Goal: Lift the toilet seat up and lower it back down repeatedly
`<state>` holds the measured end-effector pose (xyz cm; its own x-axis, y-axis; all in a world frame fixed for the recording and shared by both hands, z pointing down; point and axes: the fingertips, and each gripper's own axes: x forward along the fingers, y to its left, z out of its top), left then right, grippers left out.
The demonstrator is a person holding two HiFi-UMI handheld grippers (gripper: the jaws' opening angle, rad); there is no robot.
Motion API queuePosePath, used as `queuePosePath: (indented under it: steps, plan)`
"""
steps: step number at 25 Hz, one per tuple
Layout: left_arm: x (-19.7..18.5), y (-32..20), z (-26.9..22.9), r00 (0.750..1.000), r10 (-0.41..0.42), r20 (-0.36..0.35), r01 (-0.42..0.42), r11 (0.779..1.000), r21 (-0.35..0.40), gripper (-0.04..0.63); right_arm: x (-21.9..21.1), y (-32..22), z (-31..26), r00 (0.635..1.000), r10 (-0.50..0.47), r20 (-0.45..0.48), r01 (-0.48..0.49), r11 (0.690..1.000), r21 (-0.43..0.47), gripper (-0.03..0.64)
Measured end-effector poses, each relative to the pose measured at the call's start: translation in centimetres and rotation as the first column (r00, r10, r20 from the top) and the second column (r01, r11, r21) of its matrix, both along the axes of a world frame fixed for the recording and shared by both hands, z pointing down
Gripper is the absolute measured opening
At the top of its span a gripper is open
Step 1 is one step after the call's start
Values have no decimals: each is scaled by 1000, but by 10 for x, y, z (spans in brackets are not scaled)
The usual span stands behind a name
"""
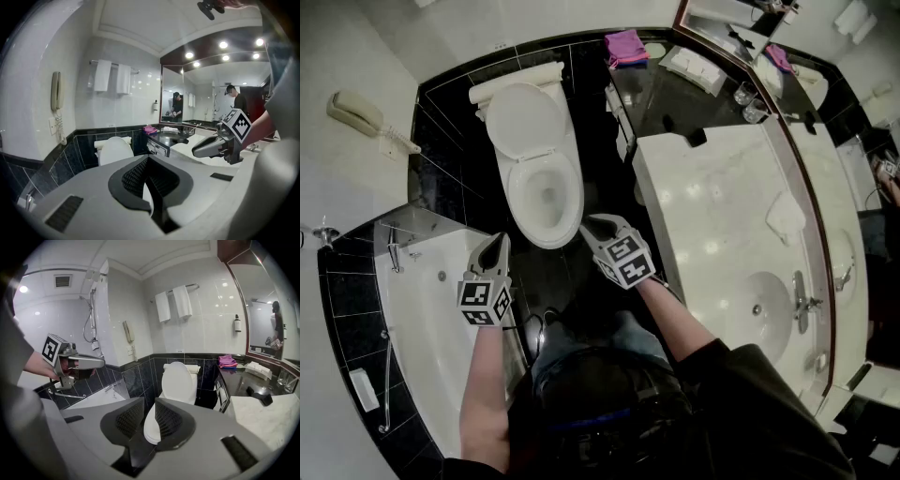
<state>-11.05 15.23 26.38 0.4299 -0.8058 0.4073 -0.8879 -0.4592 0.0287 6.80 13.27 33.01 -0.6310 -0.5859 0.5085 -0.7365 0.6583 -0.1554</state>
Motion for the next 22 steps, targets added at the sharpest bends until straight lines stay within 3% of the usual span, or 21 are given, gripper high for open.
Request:
queuePosePath:
  steps: [5, 9, 17, 22]
  plan:
    - [10, -10, 4, 999, -30, 32, 29, 999, 45, -15, 8, -14, 21, 999, -26, 24, 26, 1000, -15, 129]
    - [12, -17, 21, 998, -33, 61, 29, 998, 63, -15, 10, -20, 50, 998, 7, 61, -2, 996, -90, 141]
    - [11, -46, 79, 985, 62, 161, -78, 992, 99, -15, -11, -45, 140, 992, 101, 72, -84, 973, -213, 172]
    - [3, -62, 134, 981, 91, 171, -106, 991, 78, -15, -25, -58, 220, 989, 138, 62, -114, 950, -291, 189]
